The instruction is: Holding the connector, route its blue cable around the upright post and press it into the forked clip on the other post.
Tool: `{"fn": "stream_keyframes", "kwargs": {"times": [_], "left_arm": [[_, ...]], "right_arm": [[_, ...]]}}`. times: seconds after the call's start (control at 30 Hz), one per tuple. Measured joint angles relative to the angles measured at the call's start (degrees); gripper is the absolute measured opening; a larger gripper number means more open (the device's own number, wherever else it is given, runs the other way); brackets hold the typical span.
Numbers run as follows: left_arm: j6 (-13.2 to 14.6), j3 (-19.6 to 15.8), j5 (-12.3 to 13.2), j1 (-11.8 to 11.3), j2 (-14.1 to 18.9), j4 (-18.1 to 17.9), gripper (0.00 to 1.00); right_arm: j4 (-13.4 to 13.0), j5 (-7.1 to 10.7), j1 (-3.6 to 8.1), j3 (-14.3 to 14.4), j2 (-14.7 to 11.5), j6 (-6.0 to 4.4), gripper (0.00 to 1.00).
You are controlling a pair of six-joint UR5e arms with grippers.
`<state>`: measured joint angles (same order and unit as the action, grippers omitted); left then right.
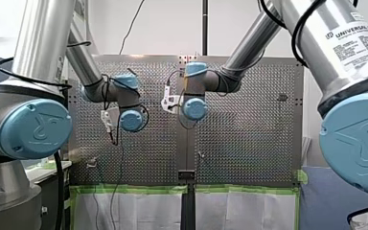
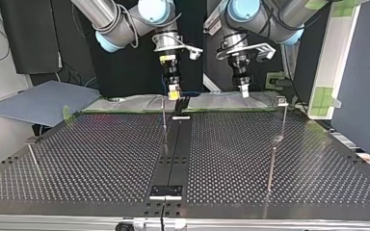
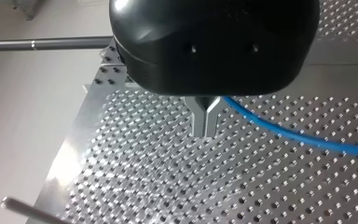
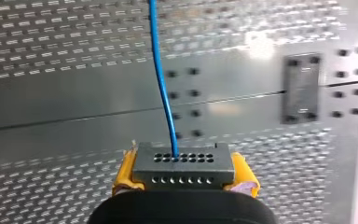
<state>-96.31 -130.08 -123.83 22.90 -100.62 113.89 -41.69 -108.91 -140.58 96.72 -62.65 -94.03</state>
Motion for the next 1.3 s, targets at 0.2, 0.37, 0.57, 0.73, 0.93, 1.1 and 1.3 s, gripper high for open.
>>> {"fn": "stream_keyframes", "kwargs": {"times": [0.2,0.37,0.57,0.73,0.93,1.1,1.3], "left_arm": [[-0.66,0.01,2.67,-2.96,3.03,3.05,0.0],[-1.69,0.02,4.71,-5.45,5.53,5.52,0.0],[-4.02,0.04,7.56,-8.45,8.52,8.55,0.0],[-4.9,0.3,10.36,-11.3,11.38,11.36,0.0],[-5.88,1.69,12.04,-14.35,14.33,13.92,0.0],[-7.01,3.6,12.51,-16.75,15.35,15.84,0.0],[-8.2,6.24,12.37,-19.48,16.25,17.4,0.0]], "right_arm": [[3.43,0.56,0.13,-2.99,-2.2,0.12,0.0],[6.05,1.55,0.16,-4.52,-2.49,0.71,0.0],[8.67,3.7,-0.08,-6.81,-2.52,2.7,0.0],[10.95,5.29,-0.29,-9.07,-2.53,3.88,0.0],[13.55,7.03,-0.44,-11.67,-2.53,4.34,0.0],[15.95,7.49,-0.63,-14.07,-2.53,4.89,0.0],[18.47,9.0,-0.77,-16.97,-2.53,5.0,0.0]]}}
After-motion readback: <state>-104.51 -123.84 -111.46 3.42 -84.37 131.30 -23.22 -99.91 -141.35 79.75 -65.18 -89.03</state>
